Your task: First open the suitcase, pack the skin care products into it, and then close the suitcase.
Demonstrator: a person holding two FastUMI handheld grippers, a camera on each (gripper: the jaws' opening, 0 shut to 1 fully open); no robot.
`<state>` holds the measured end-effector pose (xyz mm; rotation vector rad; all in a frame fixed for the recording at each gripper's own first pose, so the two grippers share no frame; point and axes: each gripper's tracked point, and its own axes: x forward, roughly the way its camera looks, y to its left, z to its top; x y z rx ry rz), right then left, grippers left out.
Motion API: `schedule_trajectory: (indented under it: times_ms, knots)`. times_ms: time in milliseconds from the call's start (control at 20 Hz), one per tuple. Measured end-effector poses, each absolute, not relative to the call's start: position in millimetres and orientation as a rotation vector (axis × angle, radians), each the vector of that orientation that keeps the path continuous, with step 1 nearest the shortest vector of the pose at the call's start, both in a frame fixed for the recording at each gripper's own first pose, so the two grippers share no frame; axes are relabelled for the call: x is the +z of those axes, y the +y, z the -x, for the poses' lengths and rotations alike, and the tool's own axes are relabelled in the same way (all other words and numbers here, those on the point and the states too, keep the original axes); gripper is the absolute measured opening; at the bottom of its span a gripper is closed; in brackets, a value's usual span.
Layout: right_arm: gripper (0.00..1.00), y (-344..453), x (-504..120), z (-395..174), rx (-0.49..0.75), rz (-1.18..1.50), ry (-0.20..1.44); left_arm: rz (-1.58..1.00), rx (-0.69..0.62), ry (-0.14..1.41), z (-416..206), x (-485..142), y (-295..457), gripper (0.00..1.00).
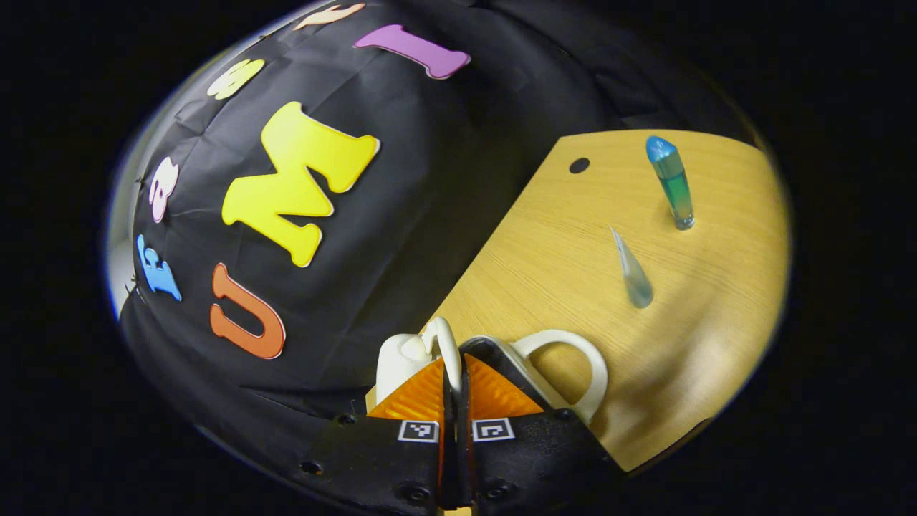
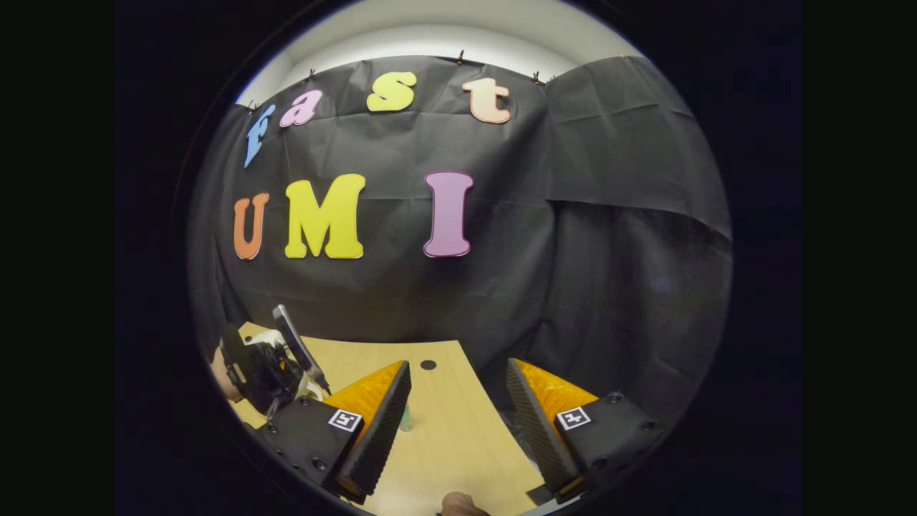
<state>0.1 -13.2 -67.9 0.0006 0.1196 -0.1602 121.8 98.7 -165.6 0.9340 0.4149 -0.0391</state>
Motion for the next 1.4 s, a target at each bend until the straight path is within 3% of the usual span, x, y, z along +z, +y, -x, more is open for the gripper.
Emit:
schedule_trajectory:
  times_ms: [300,650,950,1400]
  knots:
    - [0.80,50,-68,-6,-0.159,0.008,0.123,-0.759,0.010,0.362,-112,-78,193,0.03]
    - [0.80,120,-75,-9,-0.134,0.023,0.140,-0.704,0.094,0.362,-102,-65,358,0.03]
    - [0.80,152,-88,-1,-0.114,0.080,0.179,-0.628,0.150,0.484,-105,-130,477,0.03]
    - [0.79,127,-113,30,-0.197,0.166,0.269,-0.370,0.158,0.735,-93,-266,552,0.03]
